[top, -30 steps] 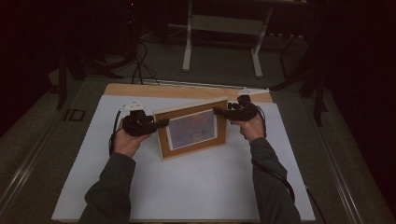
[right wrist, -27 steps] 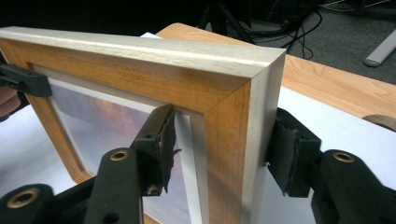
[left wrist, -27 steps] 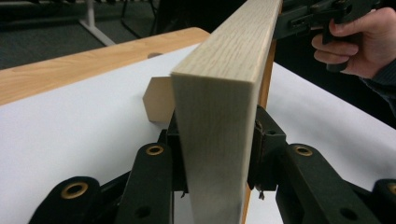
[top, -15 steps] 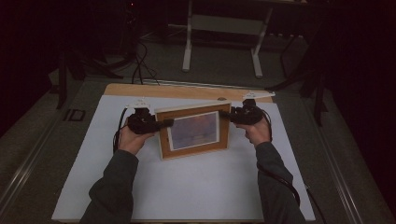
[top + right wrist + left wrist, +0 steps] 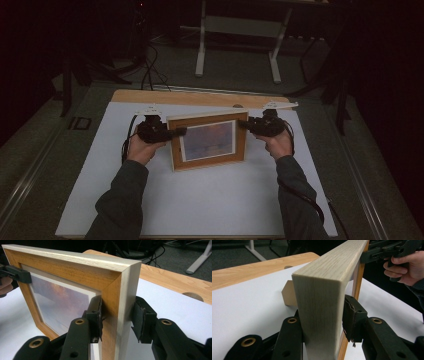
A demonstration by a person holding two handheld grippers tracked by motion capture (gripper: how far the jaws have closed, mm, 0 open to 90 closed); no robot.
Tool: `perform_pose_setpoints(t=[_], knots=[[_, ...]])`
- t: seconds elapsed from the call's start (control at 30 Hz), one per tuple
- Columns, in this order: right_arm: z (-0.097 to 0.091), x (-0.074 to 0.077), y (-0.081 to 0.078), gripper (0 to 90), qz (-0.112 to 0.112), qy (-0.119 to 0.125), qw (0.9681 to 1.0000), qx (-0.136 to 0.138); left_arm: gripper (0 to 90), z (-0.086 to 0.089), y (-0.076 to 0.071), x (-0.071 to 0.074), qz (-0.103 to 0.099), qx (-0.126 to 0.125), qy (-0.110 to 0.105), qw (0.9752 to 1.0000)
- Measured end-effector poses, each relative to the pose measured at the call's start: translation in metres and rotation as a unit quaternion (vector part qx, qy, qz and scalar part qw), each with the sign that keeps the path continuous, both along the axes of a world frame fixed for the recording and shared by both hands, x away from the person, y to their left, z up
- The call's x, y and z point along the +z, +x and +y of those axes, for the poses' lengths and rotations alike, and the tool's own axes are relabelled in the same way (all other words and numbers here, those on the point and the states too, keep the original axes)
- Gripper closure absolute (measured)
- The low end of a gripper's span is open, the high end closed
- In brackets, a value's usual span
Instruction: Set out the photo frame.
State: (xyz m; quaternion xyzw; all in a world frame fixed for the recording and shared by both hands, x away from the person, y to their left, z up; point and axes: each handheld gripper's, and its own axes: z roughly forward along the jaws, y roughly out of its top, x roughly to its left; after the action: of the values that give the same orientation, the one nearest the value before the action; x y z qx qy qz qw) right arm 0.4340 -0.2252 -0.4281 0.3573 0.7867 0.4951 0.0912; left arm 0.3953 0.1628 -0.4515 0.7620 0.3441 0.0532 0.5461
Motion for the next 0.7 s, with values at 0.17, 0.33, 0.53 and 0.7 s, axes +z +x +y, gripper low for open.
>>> perform_pose_setpoints(t=[0.17,0.33,0.53,0.7], knots=[[-0.001,-0.001,-0.004,62.7,-0.002,0.002,1.0,-0.009,63.6,-0.001,0.0,0.001,0.003,0.0,0.003,1.0],[-0.002,-0.001,-0.01,62.8,-0.004,0.003,0.9999,-0.016,60.8,0.001,-0.003,0.004,0.007,0.012,0.011,0.9998],[-0.007,-0.002,-0.016,62.9,-0.006,0.008,0.9997,-0.024,66.1,0.009,-0.009,0.008,0.007,0.019,0.003,0.9998],[-0.008,-0.002,-0.021,62.9,-0.006,0.007,0.9993,-0.035,66.3,0.008,-0.006,0.006,0.005,0.019,-0.005,0.9998]])
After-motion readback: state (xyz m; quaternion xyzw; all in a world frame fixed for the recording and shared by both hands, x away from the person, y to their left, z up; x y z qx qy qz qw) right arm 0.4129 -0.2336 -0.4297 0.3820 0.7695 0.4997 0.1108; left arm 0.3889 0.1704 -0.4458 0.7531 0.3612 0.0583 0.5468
